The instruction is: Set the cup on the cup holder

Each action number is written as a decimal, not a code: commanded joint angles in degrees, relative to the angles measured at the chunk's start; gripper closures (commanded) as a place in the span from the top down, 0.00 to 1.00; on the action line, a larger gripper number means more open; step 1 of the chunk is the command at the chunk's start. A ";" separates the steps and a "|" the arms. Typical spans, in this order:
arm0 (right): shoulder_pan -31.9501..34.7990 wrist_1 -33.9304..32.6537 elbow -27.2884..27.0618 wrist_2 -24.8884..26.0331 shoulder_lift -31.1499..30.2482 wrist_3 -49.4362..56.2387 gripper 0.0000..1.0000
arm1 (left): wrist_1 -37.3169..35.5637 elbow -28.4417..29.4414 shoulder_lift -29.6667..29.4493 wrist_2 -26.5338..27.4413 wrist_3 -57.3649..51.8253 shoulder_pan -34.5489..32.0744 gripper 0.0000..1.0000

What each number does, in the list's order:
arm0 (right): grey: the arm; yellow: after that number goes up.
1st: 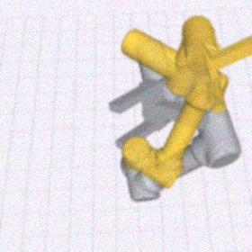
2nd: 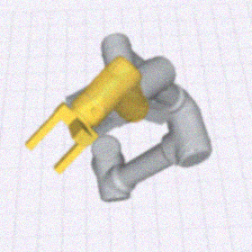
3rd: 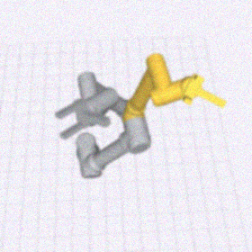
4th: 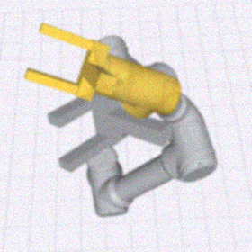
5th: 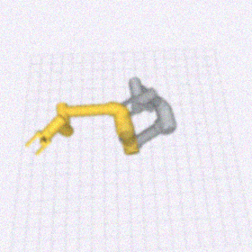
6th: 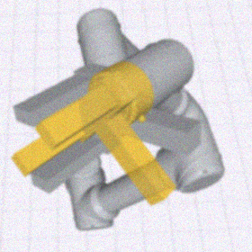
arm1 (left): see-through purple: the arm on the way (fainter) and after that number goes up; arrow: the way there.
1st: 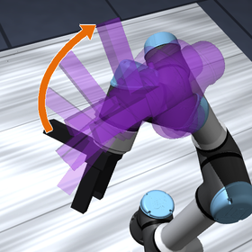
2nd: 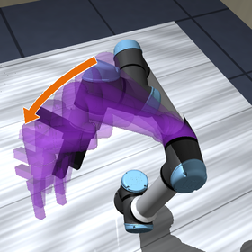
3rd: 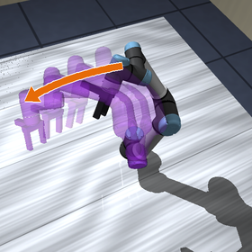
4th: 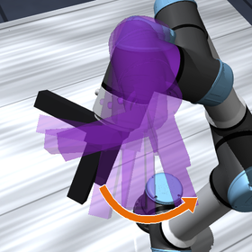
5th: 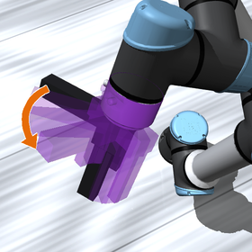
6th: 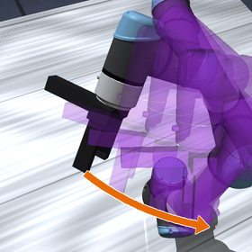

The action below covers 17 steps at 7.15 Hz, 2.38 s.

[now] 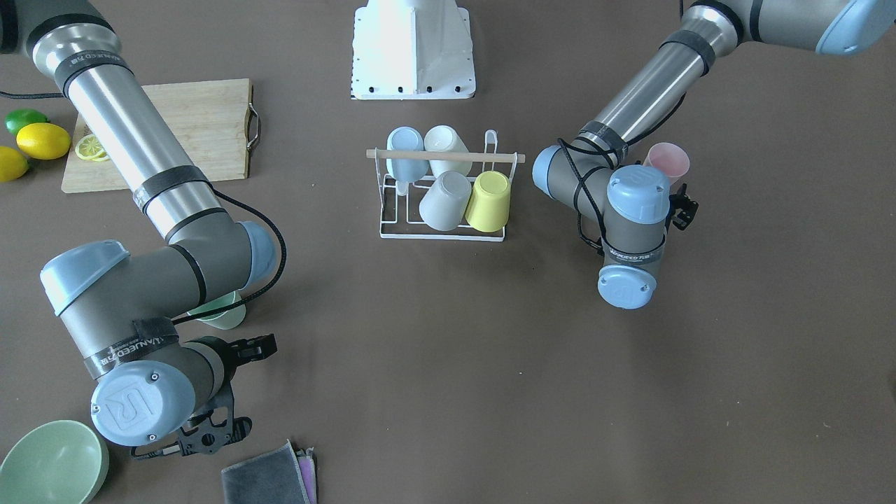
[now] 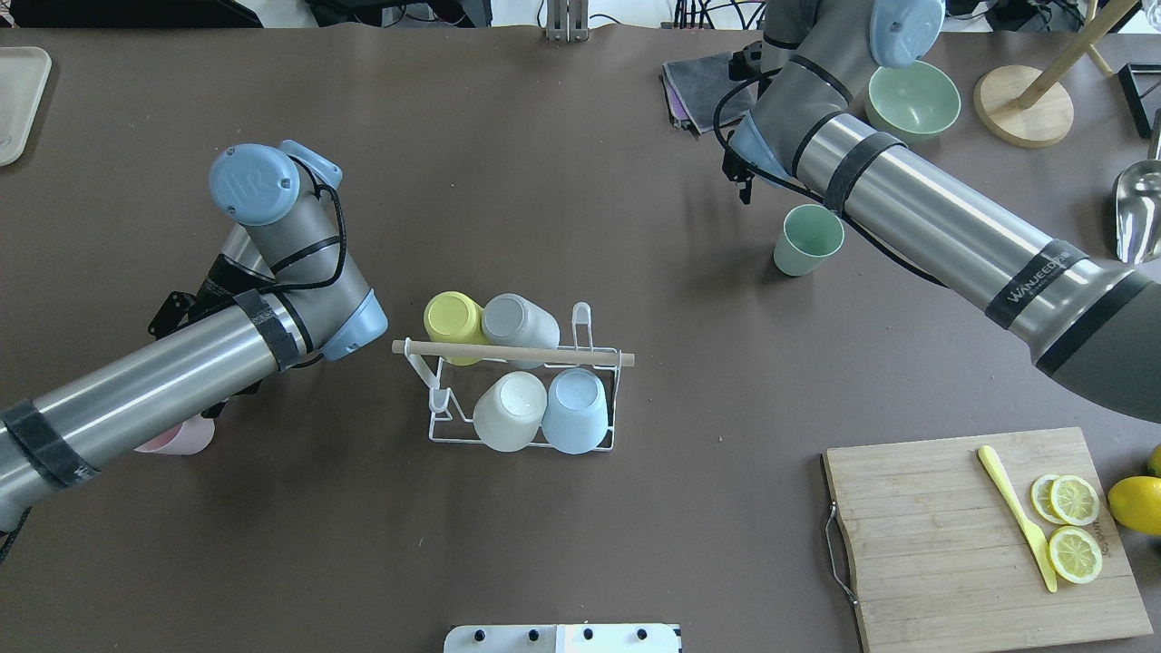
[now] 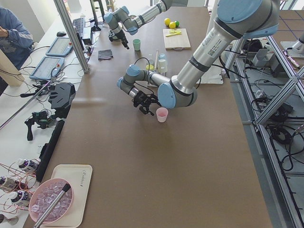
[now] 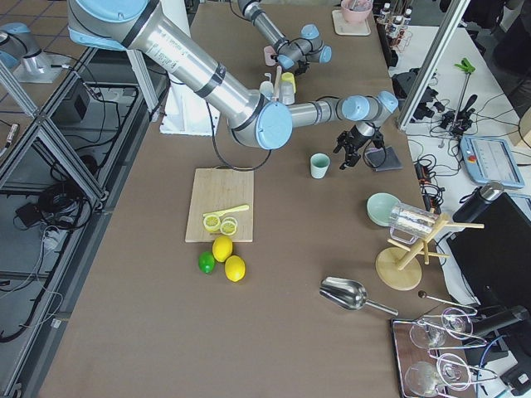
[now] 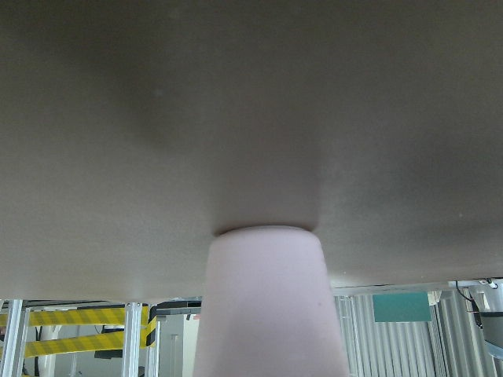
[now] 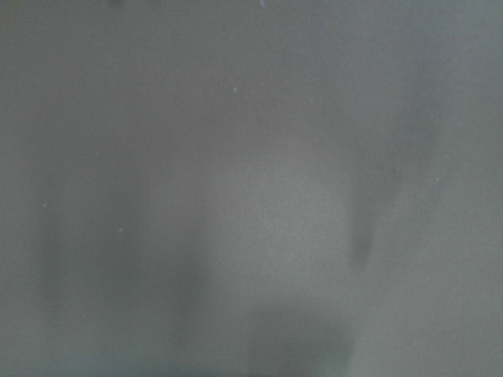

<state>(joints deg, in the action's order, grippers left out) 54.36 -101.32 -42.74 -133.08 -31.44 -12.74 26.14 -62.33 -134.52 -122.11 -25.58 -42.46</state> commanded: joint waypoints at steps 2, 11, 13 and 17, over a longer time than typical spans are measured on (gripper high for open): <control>-0.83 -5.47 0.03 0.71 -0.11 6.24 1.00 | -1.00 -2.09 1.89 -0.32 -0.43 0.36 0.97; -1.88 -9.16 6.43 -0.51 1.65 13.10 1.00 | -1.00 -3.24 4.97 -0.06 -0.61 2.12 0.93; -2.41 -9.16 8.29 -0.60 2.61 13.10 1.00 | -1.53 -3.41 4.97 0.12 -0.53 2.03 0.83; -2.50 -10.39 10.40 -0.69 3.23 13.62 1.00 | -1.36 -7.17 5.06 0.38 0.09 -0.59 0.69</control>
<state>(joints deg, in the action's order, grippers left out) 51.92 -111.12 -32.83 -133.83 -28.41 0.81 24.39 -67.48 -129.53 -121.91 -25.93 -41.80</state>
